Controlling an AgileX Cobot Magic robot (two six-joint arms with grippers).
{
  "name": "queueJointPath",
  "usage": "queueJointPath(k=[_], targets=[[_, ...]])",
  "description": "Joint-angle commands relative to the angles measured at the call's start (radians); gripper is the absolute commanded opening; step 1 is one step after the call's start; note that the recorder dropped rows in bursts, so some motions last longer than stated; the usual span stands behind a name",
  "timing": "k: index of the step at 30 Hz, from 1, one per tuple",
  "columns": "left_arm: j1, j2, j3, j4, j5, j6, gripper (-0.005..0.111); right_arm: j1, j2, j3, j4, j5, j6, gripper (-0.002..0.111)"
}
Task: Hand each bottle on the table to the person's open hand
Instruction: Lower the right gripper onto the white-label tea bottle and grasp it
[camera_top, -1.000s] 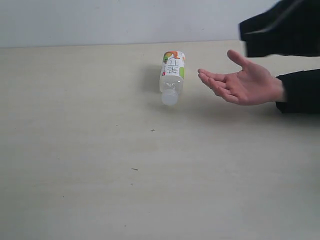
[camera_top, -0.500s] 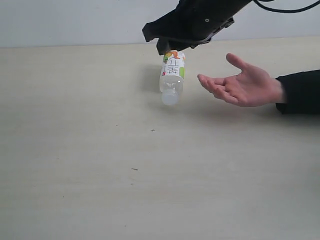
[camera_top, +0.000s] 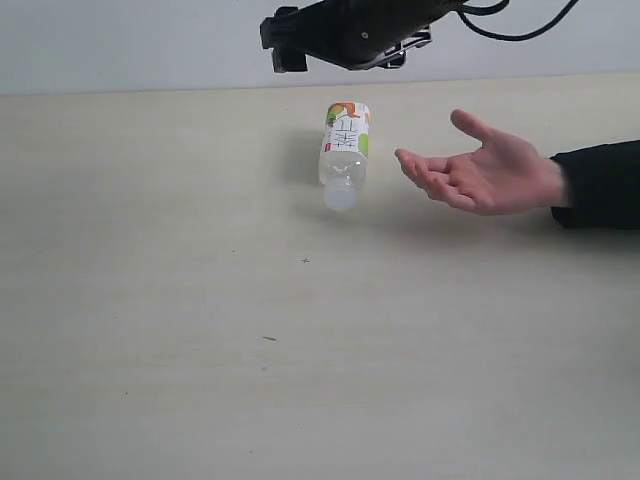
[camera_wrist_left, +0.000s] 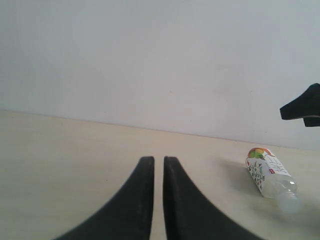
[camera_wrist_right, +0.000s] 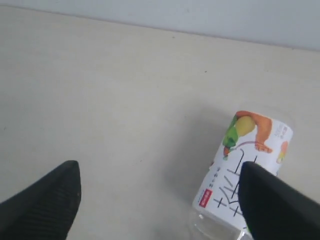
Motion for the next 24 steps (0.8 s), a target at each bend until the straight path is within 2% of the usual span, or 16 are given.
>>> queueJointPath(k=[1,7,24], targets=[[-0.007,-0.006,-0.001,0.001,-0.001,-0.001,0.010,0.002,0.077,-0.100,-0.213,0.088,0.207,0.086],[-0.007,-0.006,-0.001,0.001,-0.001,-0.001,0.010,0.002,0.162,-0.175,-0.305,0.175,0.284,0.105],[-0.007,-0.006,-0.001,0.001,-0.001,-0.001,0.010,0.002,0.226,-0.183,-0.370,0.076,0.295,0.105]])
